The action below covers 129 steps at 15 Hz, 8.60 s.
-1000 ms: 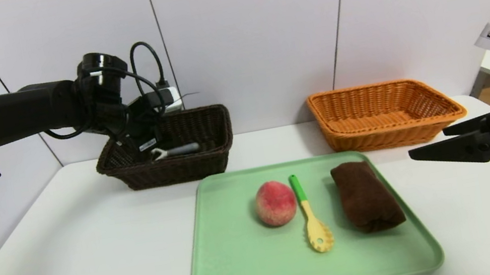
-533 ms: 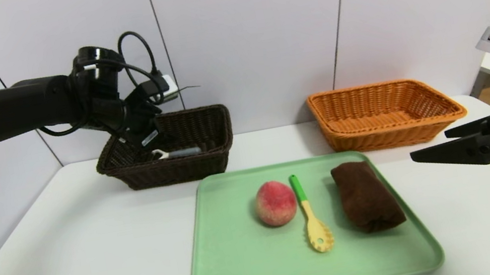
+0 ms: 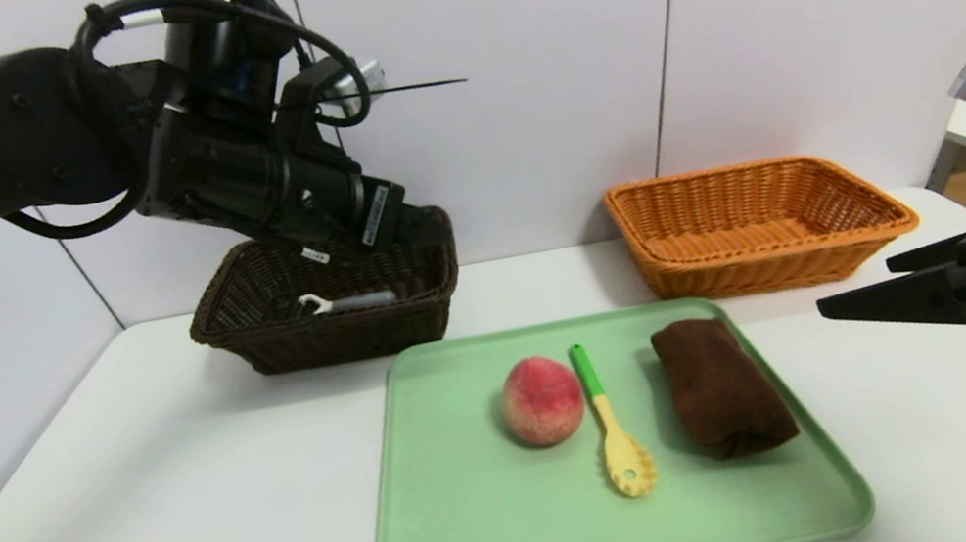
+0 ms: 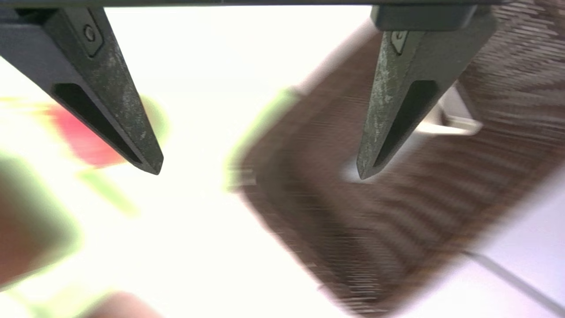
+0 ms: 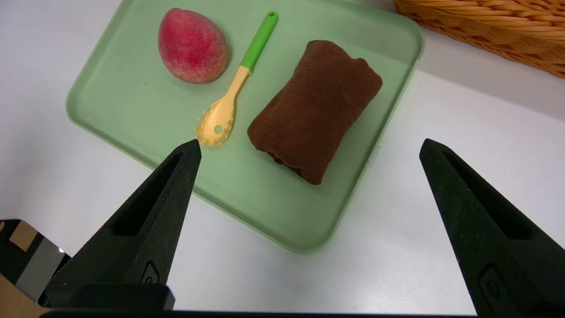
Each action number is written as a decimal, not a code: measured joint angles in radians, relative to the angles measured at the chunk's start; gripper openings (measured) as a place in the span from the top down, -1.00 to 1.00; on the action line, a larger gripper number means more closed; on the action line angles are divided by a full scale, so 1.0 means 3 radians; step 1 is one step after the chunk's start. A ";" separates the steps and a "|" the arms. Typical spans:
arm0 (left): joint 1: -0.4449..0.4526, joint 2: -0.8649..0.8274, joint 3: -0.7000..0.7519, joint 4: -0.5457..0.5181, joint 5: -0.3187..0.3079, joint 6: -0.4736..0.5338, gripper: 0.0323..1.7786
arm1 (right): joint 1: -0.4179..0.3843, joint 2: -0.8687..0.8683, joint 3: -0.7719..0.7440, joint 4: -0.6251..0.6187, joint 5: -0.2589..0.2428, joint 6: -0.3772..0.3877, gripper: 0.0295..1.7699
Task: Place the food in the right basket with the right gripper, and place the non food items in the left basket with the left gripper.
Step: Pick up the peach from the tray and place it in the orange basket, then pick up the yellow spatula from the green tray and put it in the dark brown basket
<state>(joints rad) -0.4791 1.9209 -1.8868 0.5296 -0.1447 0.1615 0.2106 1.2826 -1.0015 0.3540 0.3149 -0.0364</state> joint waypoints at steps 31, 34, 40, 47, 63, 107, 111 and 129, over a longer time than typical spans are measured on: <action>-0.0709 -0.1727 0.2255 0.0066 0.0828 -0.0940 -0.90 | 0.1687 0.2077 -0.1540 0.0284 -0.0946 0.0381 -0.93; -0.0709 -0.1741 0.2277 0.0065 0.0832 -0.0958 -0.90 | 0.1761 0.2314 -0.1640 0.0211 -0.0989 0.0376 -0.93; -0.0704 -0.1762 0.2327 0.0061 0.0836 -0.0970 -0.90 | 0.1769 0.2618 -0.1787 0.0202 -0.1109 0.0371 -0.93; -0.0704 -0.1764 0.2324 0.0060 0.0838 -0.0961 -0.90 | 0.1777 0.2731 -0.1825 0.0202 -0.1121 0.0371 -0.31; -0.0710 -0.1770 0.2322 -0.0062 0.0817 -0.0944 -0.90 | 0.0550 0.1834 -0.2109 0.0201 -0.1160 0.0461 -0.26; -0.0917 -0.1355 0.2260 -0.0516 0.0833 -0.1093 -0.90 | -0.0521 0.0711 -0.1390 0.0927 -0.0818 0.0130 -0.91; -0.1062 -0.0959 0.1971 -0.0519 0.0854 -0.1443 -0.90 | -0.0513 0.0372 -0.1077 0.0925 -0.0755 0.0130 -0.91; -0.1684 0.1020 -0.0162 0.0641 0.1728 -0.2635 -0.90 | -0.0520 0.0167 -0.0642 0.0874 -0.0689 0.0142 -0.91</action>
<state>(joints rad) -0.9843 2.2268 -1.9353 0.7219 0.3738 -0.6291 0.0547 1.3326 -1.1940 0.6162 0.1081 0.0062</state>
